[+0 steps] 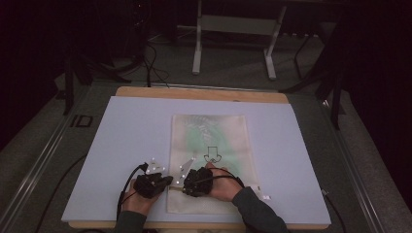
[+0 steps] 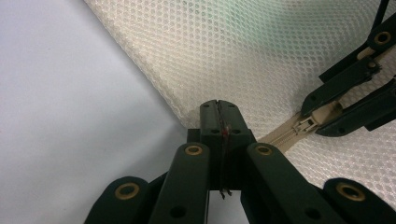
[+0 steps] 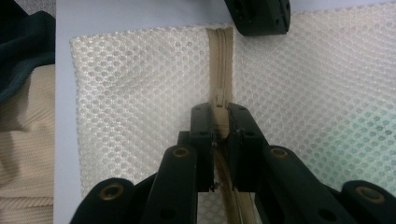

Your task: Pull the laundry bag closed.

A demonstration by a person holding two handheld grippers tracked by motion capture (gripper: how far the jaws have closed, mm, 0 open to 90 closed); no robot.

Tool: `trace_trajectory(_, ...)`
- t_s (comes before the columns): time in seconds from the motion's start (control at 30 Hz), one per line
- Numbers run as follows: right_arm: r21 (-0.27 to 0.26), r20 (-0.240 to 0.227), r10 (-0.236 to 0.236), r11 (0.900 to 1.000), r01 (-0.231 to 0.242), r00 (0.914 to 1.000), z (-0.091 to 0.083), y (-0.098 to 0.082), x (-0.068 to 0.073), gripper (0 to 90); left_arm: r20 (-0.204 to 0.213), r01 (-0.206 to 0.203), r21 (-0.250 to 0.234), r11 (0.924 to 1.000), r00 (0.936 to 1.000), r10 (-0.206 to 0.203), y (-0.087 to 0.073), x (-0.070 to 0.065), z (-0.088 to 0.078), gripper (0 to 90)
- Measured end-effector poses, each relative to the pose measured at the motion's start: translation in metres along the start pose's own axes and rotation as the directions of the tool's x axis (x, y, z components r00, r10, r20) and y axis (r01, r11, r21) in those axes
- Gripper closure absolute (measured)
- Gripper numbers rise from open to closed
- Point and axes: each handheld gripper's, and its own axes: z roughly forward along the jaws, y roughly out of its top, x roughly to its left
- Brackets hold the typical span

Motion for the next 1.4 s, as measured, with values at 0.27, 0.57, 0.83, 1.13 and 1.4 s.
trace_trajectory(0.27,0.004,0.004,-0.001,1.000,0.001,1.0000,-0.002,-0.004,0.000,82.1,0.001,0.002,-0.001,1.0000,1.0000,-0.002,0.000,0.000,0.000,89.6)
trace_trajectory(0.57,0.010,0.011,-0.006,1.000,0.006,0.9999,-0.004,-0.007,0.002,82.1,0.001,0.001,-0.001,1.0000,1.0000,-0.001,0.000,0.000,0.000,89.6)
trace_trajectory(0.83,0.018,0.020,-0.010,1.000,0.010,0.9998,-0.006,-0.008,0.003,82.1,0.004,0.003,0.000,1.0000,1.0000,-0.003,0.000,0.001,0.000,89.5)
trace_trajectory(1.13,0.022,0.024,-0.013,1.000,0.013,0.9996,-0.008,-0.010,0.004,82.1,0.003,0.002,0.001,1.0000,1.0000,-0.002,0.000,0.001,0.000,89.5)
trace_trajectory(1.4,0.028,0.030,-0.016,1.000,0.015,0.9994,-0.009,-0.013,0.005,82.1,0.004,0.003,0.000,1.0000,1.0000,-0.003,0.000,0.001,0.000,89.6)
